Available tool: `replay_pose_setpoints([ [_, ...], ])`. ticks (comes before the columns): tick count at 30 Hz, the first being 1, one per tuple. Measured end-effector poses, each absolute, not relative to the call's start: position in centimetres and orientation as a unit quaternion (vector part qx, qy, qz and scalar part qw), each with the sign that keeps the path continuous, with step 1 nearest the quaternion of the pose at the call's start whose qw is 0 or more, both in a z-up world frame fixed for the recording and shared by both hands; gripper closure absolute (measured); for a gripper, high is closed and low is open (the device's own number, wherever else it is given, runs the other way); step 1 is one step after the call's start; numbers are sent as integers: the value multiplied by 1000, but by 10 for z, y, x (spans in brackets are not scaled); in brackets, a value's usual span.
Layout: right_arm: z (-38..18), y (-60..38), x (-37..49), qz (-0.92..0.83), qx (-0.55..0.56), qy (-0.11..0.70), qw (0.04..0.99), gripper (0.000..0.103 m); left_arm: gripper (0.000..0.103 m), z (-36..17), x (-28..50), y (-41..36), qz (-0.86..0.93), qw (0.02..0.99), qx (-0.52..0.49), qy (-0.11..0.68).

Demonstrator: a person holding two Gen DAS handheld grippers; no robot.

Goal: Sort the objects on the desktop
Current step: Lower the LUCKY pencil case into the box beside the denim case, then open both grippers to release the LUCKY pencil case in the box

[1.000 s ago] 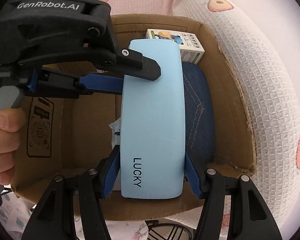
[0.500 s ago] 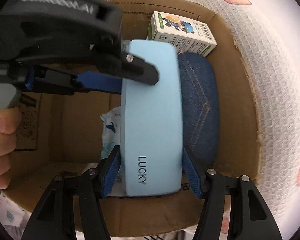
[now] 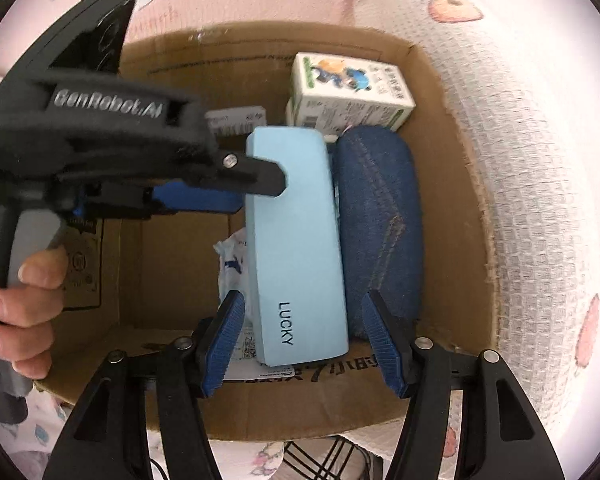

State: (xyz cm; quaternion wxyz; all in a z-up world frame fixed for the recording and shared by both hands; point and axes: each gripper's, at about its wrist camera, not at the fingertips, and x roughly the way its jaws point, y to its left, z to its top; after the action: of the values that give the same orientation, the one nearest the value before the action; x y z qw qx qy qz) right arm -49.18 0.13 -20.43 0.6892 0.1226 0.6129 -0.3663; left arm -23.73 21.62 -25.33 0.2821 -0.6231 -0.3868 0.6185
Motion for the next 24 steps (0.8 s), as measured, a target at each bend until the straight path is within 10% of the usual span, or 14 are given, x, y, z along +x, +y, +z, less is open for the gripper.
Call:
replay_pose_setpoints([
  [3,-199,-4,-493,-366,133,599,700,48,69,-252,-234,216,618,284,-626,-382],
  [5,-197,-6,-502,-369,145,591,703,91,70,-253,-232,216,617,284,-627,-381],
  [6,-199,-4,-500,-367,158,598,695,93,71,-253,-232,216,619,282,-626,-381],
  [24,-231,-7,-484,-364,140,639,663,93,73,-252,-233,207,629,283,-626,-364],
])
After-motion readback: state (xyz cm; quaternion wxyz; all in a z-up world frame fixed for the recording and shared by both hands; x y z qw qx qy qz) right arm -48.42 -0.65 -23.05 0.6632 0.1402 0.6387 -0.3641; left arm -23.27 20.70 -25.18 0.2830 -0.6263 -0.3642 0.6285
